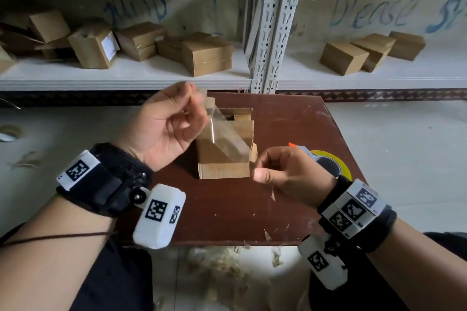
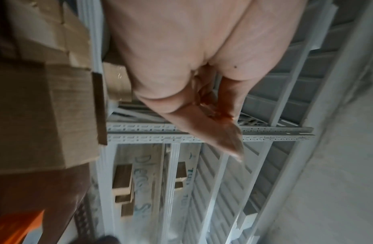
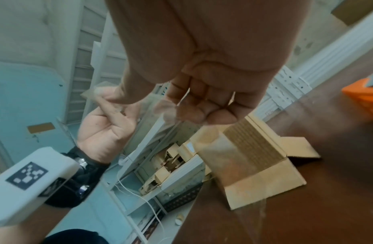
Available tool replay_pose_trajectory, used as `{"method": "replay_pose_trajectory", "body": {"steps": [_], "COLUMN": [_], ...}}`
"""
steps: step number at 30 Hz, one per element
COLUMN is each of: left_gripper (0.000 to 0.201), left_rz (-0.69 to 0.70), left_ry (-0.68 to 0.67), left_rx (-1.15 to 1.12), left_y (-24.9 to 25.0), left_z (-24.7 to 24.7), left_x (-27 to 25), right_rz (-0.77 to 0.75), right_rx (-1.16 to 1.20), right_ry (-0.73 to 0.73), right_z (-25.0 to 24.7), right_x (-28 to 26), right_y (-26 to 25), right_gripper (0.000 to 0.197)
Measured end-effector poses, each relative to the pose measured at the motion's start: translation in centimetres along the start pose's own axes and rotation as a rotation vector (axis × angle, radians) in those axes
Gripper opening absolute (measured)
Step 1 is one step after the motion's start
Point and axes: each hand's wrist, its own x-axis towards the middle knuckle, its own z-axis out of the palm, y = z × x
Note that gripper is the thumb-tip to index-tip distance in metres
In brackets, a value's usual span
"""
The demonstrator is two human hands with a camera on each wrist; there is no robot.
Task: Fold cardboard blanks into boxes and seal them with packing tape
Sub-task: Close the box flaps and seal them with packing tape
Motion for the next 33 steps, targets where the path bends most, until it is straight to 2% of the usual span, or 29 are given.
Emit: {"method": "replay_pose_trajectory", "body": {"steps": [2,6,8,12,15,17,20,22,24,26,28,29,31,33], "left_gripper": [0.017,0.012,0.003,0.021,0.019,0.017,0.016,0.019,0.024,0.025,0.028,0.032,0.039,0.037], "left_rz": [0.094,0.228,0.254,0.392,0.450,0.481,0.560,0.560,0.504,0.444,0.379,0.335,0.222,0.136], "left_ry": [0.082,0.213,0.252,0.340,0.409,0.533,0.781,0.870,0.820,0.646,0.419,0.305,0.105,-0.033], "left_rx": [0.059,0.225,0.325,0.478,0.583,0.685,0.825,0.790,0.657,0.571,0.556,0.551,0.561,0.582], "left_y": [1.3,3.4,3.7,4.3,4.6,4.3,4.2,4.7,4.9,4.8,4.2,4.0,3.2,2.1], "left_z": [-0.5,-2.3,-3.1,-4.7,-5.4,-6.2,-8.3,-9.3,-8.9,-7.0,-4.8,-4.0,-2.5,-1.1], "left_x": [-0.2,0.1,0.5,1.0,1.3,1.9,3.0,3.4,3.5,3.3,2.5,1.9,0.6,-0.4], "right_rz": [0.010,0.037,0.037,0.080,0.060,0.068,0.057,0.066,0.067,0.034,-0.033,-0.077,-0.159,-0.230], "right_rx": [-0.059,-0.175,-0.244,-0.404,-0.436,-0.458,-0.565,-0.544,-0.475,-0.435,-0.409,-0.396,-0.355,-0.279], "right_ry": [0.041,0.098,0.169,0.327,0.370,0.398,0.476,0.524,0.545,0.519,0.473,0.444,0.346,0.214], "right_z": [-0.7,-2.4,-3.5,-6.4,-8.1,-8.9,-10.3,-11.1,-10.9,-9.8,-8.1,-7.1,-5.0,-2.8], "right_x": [0.3,0.7,1.0,1.4,2.1,2.8,4.0,4.7,5.2,5.7,5.9,5.9,5.5,5.0], "right_y": [-0.3,-1.3,-2.0,-2.7,-2.7,-2.8,-2.3,-1.7,-1.7,-2.1,-2.7,-3.2,-4.1,-4.9], "right_gripper": [0.053,0.053,0.046,0.030,0.026,0.018,0.025,0.028,0.024,0.018,0.023,0.032,0.066,0.099]}}
